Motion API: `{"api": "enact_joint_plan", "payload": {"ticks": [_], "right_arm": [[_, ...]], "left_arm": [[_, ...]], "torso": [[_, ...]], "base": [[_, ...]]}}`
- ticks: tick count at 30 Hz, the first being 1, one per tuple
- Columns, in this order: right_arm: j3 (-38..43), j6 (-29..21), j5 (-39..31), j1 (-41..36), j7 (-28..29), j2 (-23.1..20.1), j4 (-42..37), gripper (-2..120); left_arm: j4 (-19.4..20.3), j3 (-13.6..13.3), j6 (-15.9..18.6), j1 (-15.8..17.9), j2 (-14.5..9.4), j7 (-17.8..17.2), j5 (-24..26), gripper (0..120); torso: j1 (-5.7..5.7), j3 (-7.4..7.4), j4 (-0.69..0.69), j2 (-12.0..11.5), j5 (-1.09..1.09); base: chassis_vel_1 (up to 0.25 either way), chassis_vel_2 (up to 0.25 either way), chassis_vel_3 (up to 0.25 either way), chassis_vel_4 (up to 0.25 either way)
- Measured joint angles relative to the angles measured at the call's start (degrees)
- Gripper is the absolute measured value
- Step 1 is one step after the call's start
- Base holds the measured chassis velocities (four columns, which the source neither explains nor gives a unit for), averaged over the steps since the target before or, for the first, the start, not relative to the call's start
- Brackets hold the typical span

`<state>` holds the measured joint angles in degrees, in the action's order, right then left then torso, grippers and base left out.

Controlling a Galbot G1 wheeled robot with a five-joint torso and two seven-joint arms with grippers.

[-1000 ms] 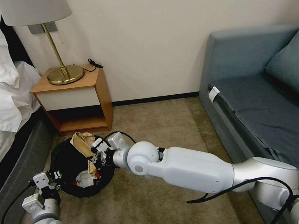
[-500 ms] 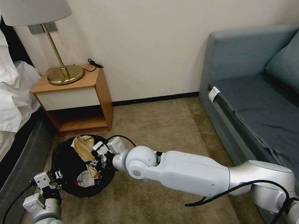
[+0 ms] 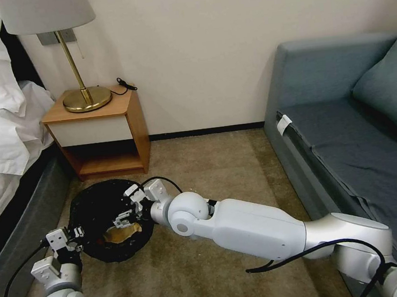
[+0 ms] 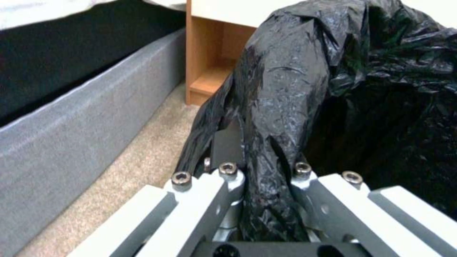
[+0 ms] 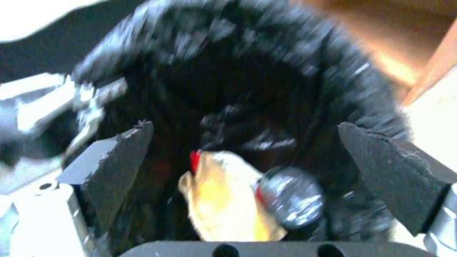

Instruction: Pick up the trash bin, then pick up the garbage on the floor and place it into the trash bin.

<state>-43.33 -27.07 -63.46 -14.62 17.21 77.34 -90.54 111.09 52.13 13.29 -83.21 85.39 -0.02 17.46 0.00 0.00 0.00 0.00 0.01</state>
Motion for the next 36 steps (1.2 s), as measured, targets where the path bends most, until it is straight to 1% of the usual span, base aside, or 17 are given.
{"api": "enact_joint_plan", "payload": {"ticks": [2,4,5,7,8,10,11,14,16,18,25,27,28,30,33,34,36], "right_arm": [[1.22,0.00,0.02,0.33,0.02,-0.17,-0.01,100],[4.78,-0.13,0.17,0.85,0.03,-0.97,0.05,100],[4.78,-0.13,0.17,0.85,0.03,-0.97,0.05,100],[7.59,-0.30,0.35,0.93,0.02,-2.03,0.01,100],[7.59,-0.30,0.35,0.93,0.02,-2.03,0.01,100],[10.59,-0.41,1.40,0.10,-0.05,-3.78,-0.53,100],[10.59,-0.41,1.40,0.10,-0.05,-3.78,-0.53,100],[13.25,-0.41,3.26,-2.54,-0.31,-5.66,-1.23,100],[13.25,-0.41,3.26,-2.54,-0.31,-5.66,-1.23,100],[15.06,-0.37,4.64,-6.16,-0.39,-6.97,-1.82,100],[15.33,-0.22,6.13,-10.28,-0.67,-8.13,-2.56,100],[15.06,-0.14,6.55,-11.24,-0.73,-8.14,-2.63,100],[15.06,-0.14,6.55,-11.24,-0.73,-8.14,-2.63,100],[14.87,-0.06,6.71,-11.63,-0.77,-8.17,-2.63,100],[14.80,-0.03,6.74,-11.86,-0.82,-8.19,-2.64,100],[14.78,-0.02,6.74,-11.94,-0.82,-8.19,-2.63,100],[14.65,0.03,6.76,-12.20,-0.83,-8.29,-2.63,100]], "left_arm": [[-0.02,0.00,0.40,0.05,-0.06,-0.35,0.93,4],[0.18,-0.13,2.03,0.16,-0.20,-1.75,4.53,4],[0.18,-0.13,2.03,0.16,-0.20,-1.75,4.53,4],[0.44,-0.31,3.71,0.37,-0.32,-3.58,8.35,4],[0.44,-0.31,3.71,0.37,-0.32,-3.58,8.35,4],[0.40,-0.36,5.65,1.01,-0.45,-6.78,12.85,4],[0.40,-0.36,5.65,1.01,-0.45,-6.78,12.85,4],[-0.11,-0.24,7.38,1.87,-0.68,-9.68,17.72,4],[-0.11,-0.24,7.38,1.87,-0.68,-9.68,17.72,4],[-1.72,0.03,8.15,2.78,-0.99,-10.48,20.67,4],[-5.17,0.04,8.87,4.06,-1.21,-10.38,24.28,4],[-7.95,-0.15,8.75,5.15,-1.26,-9.62,26.00,4],[-7.95,-0.15,8.75,5.15,-1.26,-9.62,26.00,4],[-10.23,-0.24,8.30,5.76,-1.24,-9.00,26.57,4],[-10.99,-0.26,8.17,5.78,-1.23,-8.65,26.71,4],[-11.13,-0.28,8.07,5.77,-1.21,-8.45,26.73,6],[-11.38,-0.31,7.88,5.73,-1.17,-8.17,26.62,17]], "torso": [[0.00,0.00,0.00,0.00,0.00],[0.00,0.00,0.00,0.00,0.00],[0.00,0.00,0.00,0.00,0.00],[0.00,0.00,0.00,0.00,0.00],[0.00,0.00,0.00,0.00,0.00],[0.00,0.00,-0.01,0.00,0.00],[0.00,0.00,-0.01,0.00,0.00],[0.00,0.00,-0.01,0.00,0.00],[0.00,0.00,-0.01,0.00,0.00],[0.00,0.00,-0.01,0.00,0.00],[0.00,0.00,-0.01,0.00,0.00],[0.00,0.00,0.00,0.00,0.00],[0.00,0.00,0.00,0.00,0.00],[0.00,0.00,-0.01,0.00,-0.01],[0.00,0.00,0.00,0.00,-0.01],[0.00,0.00,0.01,0.00,-0.01],[0.00,-0.01,-0.01,0.00,0.00]], "base": [[0.000,0.000,0.000,0.000],[0.000,0.000,0.000,0.000],[0.000,0.000,0.000,0.000],[0.000,0.000,0.000,0.000],[0.000,0.000,0.000,0.000],[0.000,0.000,0.000,0.000],[0.000,0.000,0.000,0.000],[0.000,0.000,0.000,0.000],[0.000,0.000,0.000,0.000],[0.000,0.000,0.000,0.000],[0.000,0.000,0.000,0.000],[0.000,0.000,0.000,0.000],[0.000,0.000,0.000,0.000],[0.000,0.000,0.000,0.000],[0.000,0.000,0.000,0.000],[0.000,0.000,0.000,0.000],[0.000,0.000,0.000,0.000]]}}
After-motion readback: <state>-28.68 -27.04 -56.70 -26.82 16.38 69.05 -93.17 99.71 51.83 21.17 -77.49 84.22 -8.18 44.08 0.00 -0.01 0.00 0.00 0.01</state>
